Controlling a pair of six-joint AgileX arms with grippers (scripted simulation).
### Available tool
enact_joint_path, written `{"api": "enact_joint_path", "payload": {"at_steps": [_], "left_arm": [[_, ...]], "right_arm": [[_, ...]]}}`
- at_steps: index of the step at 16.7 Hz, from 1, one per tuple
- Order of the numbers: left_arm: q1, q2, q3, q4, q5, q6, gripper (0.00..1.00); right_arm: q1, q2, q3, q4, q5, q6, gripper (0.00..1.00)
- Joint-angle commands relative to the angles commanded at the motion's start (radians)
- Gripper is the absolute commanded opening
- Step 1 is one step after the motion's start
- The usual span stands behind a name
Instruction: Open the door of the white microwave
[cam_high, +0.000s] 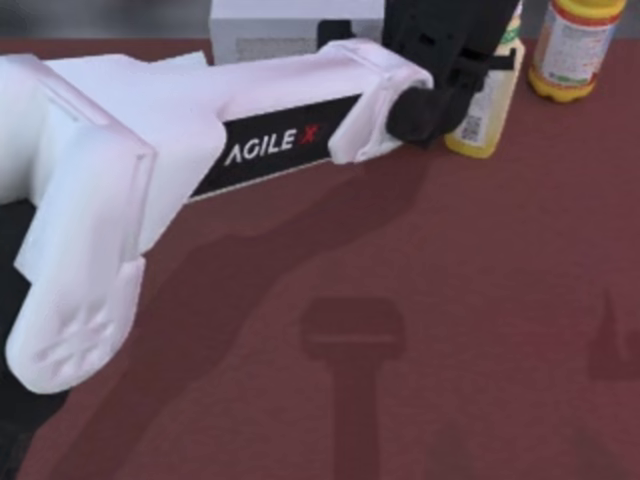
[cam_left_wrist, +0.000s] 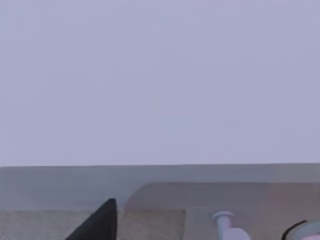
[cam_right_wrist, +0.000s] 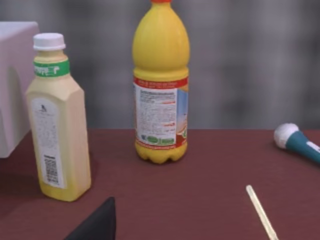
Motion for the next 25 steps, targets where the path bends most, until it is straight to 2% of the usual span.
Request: {"api": "enact_joint_path", "payload": {"at_steps": [1,14,22,23,25], "left_arm": [[0.0,0.0,0.0,0.0,0.0,0.0,1.0],[0.0,0.0,0.0,0.0,0.0,0.0,0.02],[0.0,0.0,0.0,0.0,0.0,0.0,0.0],[-0.055,-0.019,-0.052,-0.011,-0.001,0.002,0.0],[-0.051,-0.031,-0.067,-0.001,-0.006,-0.002,0.0]], "right_arm": [[0.0,0.0,0.0,0.0,0.0,0.0,1.0],[0.0,0.0,0.0,0.0,0.0,0.0,1.0],[0.0,0.0,0.0,0.0,0.0,0.0,1.0],[0.0,0.0,0.0,0.0,0.0,0.0,1.0],[0.0,0.0,0.0,0.0,0.0,0.0,1.0]]}}
